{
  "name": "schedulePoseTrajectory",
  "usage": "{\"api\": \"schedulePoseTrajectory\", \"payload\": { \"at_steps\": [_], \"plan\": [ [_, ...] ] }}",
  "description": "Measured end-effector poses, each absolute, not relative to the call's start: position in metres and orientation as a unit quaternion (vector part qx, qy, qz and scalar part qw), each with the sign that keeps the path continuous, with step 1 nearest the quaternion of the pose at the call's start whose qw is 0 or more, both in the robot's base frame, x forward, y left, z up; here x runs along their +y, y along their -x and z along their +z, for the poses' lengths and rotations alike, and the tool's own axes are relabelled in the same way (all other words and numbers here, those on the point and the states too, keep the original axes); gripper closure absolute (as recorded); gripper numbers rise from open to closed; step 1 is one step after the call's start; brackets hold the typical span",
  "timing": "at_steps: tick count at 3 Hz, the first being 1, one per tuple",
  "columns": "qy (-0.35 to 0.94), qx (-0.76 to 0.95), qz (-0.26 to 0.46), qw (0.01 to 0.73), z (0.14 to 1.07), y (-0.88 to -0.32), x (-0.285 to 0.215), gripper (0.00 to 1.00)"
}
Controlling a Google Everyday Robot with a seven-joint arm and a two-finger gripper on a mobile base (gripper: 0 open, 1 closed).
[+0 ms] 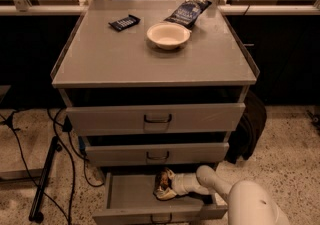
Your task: Place orange can into bottom drawer
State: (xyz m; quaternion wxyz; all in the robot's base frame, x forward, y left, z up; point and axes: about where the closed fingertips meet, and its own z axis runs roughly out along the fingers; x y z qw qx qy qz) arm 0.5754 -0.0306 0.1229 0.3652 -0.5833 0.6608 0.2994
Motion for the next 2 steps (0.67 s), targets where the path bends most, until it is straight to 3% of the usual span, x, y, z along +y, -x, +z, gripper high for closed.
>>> {"api": "schedulePoseTrajectory", "payload": {
  "at_steps": [2],
  "plan": [
    [0.589, 0.661, 0.29, 0.363, 0.1156, -0.5805, -0.027, 1.0]
  ]
}}
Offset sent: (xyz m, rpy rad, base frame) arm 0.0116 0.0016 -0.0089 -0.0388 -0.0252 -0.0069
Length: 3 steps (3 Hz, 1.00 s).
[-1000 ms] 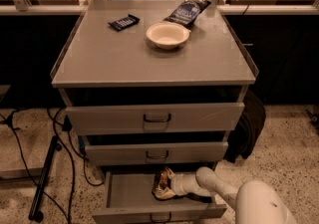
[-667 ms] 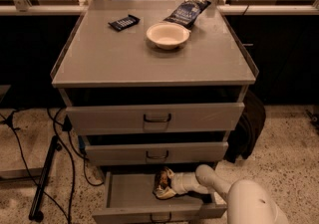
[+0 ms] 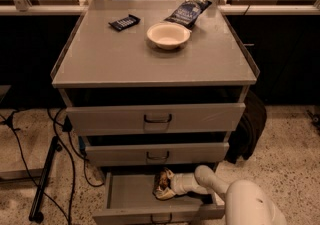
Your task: Place orange can into bottom drawer
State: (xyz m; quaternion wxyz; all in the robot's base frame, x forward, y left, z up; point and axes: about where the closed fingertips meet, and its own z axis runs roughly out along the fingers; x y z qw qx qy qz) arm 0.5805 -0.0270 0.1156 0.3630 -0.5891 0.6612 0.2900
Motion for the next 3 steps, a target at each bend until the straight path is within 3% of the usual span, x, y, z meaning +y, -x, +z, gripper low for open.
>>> {"api": "schedulePoseTrajectory", "payload": {
  "at_steps": [1, 3],
  "plan": [
    [0.589, 0.661, 0.29, 0.363, 0.1156, -0.5804, -0.0269, 0.81],
    [0.589, 0.661, 0.29, 0.363, 0.1156, -0.5804, -0.0269, 0.35]
  ]
}}
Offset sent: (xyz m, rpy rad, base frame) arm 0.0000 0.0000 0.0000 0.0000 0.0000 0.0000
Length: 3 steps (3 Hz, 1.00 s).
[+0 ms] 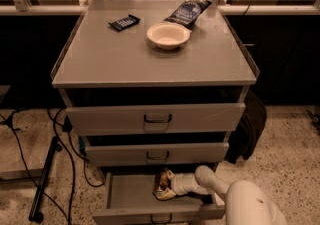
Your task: Place orange can into bottom drawer
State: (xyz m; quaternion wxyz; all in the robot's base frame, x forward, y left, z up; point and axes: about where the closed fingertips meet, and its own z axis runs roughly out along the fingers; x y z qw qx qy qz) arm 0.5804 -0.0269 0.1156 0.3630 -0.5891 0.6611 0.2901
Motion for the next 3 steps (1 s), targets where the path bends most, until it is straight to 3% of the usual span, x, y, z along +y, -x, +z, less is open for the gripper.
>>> {"api": "schedulePoseTrajectory", "payload": {
  "at_steps": [1, 2, 3],
  "plan": [
    [0.589, 0.661, 0.29, 0.363, 0.1156, -0.5804, -0.0269, 0.12],
    [0.589, 0.661, 0.29, 0.363, 0.1155, -0.5803, -0.0267, 0.0],
    [0.589, 0.661, 0.29, 0.363, 0.1155, -0.5803, -0.0267, 0.0]
  ]
}}
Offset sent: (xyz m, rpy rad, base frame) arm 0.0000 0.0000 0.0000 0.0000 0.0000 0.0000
